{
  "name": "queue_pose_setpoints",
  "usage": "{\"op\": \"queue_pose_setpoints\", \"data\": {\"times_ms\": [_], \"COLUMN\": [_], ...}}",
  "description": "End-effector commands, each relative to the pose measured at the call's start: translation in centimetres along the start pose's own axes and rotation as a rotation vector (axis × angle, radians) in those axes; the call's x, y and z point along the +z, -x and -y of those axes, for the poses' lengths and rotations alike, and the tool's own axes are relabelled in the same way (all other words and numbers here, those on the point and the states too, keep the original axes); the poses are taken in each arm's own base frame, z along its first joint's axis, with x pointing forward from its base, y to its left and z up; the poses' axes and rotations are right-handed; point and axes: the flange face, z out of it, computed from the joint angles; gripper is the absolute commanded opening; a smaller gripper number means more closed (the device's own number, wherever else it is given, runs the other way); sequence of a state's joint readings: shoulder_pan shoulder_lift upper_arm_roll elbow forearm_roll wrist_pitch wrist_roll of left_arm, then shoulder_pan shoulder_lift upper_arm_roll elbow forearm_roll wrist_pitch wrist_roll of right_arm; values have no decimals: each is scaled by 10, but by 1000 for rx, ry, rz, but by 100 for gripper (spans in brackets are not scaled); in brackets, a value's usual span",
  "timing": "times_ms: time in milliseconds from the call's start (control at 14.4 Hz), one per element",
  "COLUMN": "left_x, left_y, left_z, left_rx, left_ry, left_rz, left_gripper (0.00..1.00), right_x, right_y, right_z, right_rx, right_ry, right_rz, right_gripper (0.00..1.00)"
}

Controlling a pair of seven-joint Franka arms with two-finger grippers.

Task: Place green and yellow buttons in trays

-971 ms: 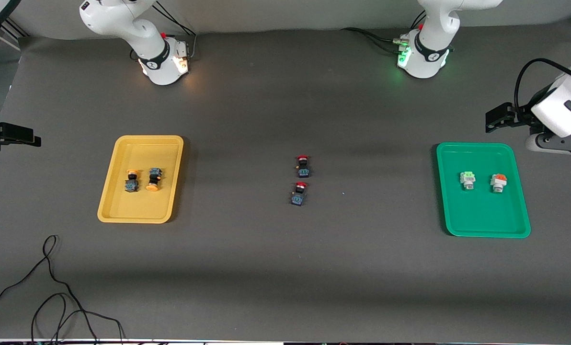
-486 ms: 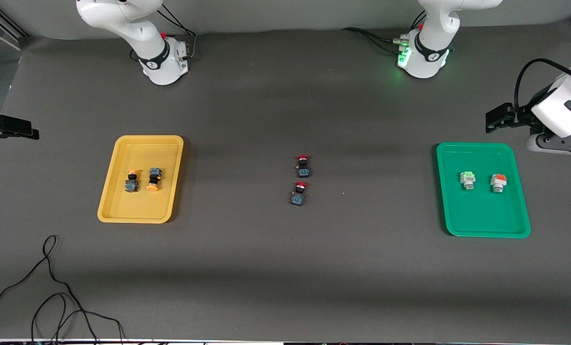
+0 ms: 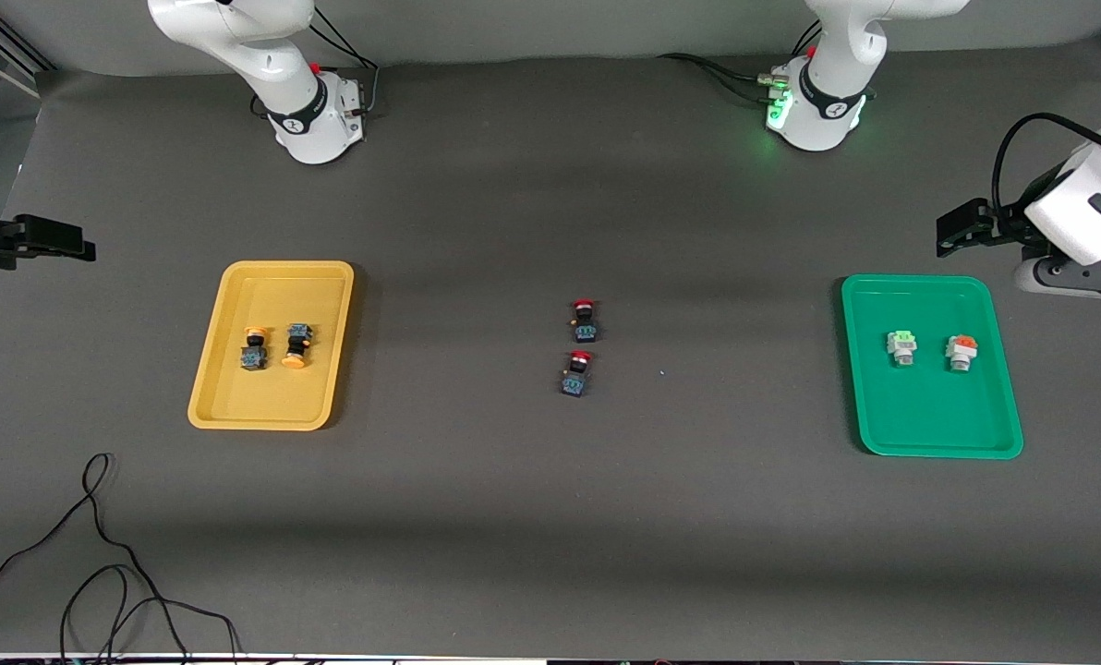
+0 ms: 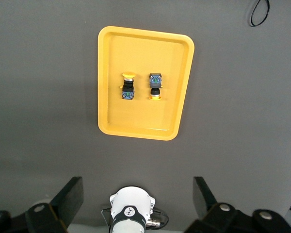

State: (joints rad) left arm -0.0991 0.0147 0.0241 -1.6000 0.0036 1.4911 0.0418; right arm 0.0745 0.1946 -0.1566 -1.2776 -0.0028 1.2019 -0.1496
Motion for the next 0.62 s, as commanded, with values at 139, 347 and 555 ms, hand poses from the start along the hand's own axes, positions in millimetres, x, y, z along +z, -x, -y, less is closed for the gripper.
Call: {"op": "queue_pose_setpoints", "data": {"times_ms": [139, 347, 555], "left_x": [-4, -4, -4], "left_y": [-1, -1, -1], "left_z": [0, -2, -2], "left_rx": [-1, -11, -13], "left_ry": [9, 12, 14], "left_rz": [-12, -14, -14], "left_gripper": [100, 100, 100], "right_x": [5, 5, 8], "right_y": [15, 19, 33], "right_z": [5, -4, -17], "right_rx": [16, 30, 52], "right_ry": [17, 10, -7], "right_rz": [-17, -18, -40], "right_gripper": [100, 100, 100]}}
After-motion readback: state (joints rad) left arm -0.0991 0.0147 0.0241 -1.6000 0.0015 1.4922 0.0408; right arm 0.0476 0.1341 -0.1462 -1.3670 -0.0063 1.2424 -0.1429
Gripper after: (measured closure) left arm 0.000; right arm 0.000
